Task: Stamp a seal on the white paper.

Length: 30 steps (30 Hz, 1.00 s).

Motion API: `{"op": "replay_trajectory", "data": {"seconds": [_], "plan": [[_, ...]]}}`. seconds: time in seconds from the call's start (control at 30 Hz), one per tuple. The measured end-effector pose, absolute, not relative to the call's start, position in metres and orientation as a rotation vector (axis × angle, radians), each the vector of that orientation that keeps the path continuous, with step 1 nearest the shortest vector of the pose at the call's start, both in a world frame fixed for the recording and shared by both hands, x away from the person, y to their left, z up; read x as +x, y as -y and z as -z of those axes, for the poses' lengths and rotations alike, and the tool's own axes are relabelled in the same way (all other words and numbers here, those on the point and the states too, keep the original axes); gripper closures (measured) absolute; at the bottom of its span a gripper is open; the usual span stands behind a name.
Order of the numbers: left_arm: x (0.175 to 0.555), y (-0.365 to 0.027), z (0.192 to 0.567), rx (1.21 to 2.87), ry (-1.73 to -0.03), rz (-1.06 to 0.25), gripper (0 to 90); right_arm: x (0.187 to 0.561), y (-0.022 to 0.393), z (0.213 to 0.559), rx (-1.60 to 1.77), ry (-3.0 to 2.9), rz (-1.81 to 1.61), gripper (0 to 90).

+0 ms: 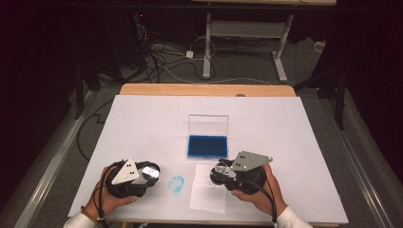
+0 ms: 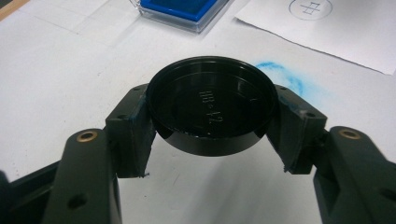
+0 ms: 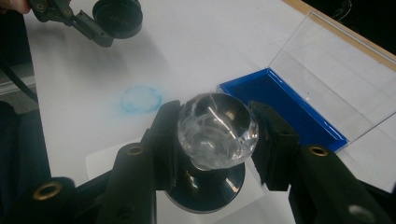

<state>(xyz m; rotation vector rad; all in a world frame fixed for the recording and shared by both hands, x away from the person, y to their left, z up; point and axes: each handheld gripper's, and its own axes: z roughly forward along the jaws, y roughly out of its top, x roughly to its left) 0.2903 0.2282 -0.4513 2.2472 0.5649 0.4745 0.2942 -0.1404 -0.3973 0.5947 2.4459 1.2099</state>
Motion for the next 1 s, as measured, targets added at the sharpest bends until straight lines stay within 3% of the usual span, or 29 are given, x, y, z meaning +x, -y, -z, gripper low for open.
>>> {"op": "replay_trajectory", "data": {"seconds": [1.0], "plan": [[0.290, -0.228, 0.452, 2.259, -0.570, -0.483, 36.4, 0.297, 0.125, 0.415, 0.580, -2.484, -1.175, 57.0]]}}
